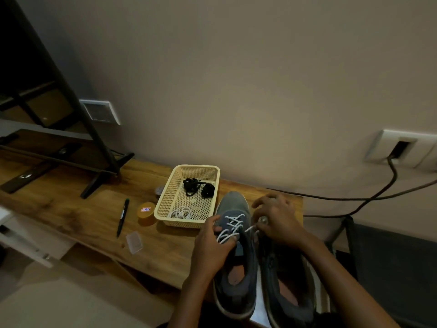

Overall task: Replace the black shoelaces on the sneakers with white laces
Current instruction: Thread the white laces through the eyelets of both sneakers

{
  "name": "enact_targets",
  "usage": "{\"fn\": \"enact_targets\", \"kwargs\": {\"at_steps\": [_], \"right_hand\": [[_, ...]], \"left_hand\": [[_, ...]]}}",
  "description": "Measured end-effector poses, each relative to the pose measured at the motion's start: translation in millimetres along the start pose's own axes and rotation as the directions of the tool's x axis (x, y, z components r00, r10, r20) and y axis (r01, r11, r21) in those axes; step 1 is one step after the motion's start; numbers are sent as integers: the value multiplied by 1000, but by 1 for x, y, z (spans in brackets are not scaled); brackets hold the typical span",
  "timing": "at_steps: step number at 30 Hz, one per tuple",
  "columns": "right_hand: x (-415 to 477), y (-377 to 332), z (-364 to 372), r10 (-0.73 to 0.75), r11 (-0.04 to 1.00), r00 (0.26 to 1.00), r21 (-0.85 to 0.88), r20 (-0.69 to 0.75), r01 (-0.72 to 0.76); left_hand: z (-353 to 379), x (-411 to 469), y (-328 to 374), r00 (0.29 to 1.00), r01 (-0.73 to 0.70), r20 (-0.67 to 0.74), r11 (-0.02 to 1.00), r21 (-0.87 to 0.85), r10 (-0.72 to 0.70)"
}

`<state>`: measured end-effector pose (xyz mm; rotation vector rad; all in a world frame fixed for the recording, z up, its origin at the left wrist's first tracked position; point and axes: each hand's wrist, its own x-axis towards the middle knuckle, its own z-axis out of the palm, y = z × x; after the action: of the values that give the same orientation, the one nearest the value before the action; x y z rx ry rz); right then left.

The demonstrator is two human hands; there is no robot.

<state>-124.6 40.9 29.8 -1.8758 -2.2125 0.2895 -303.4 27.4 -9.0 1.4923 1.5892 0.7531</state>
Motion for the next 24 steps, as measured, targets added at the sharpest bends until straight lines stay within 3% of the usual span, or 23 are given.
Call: {"fn": "enact_targets", "kwargs": {"at_steps": [4, 12, 20, 24], "right_hand": [[-1, 16, -15, 110, 994, 992, 13, -56, -110], [-2, -9, 10, -56, 997, 996, -58, 76, 60], [-5, 26, -23, 67, 996, 989, 57, 131, -75], [-4, 16, -17, 56, 998, 991, 13, 118, -58]], "left_hand": [[1, 1, -2, 1000, -6, 8, 1000, -17, 7], [2, 3, -4, 1000, -5, 10, 1000, -18, 5], [2, 4, -6, 1000, 9, 9, 1000, -11, -9], [6, 1, -4, 1000, -13, 3, 1000, 21, 13]]}}
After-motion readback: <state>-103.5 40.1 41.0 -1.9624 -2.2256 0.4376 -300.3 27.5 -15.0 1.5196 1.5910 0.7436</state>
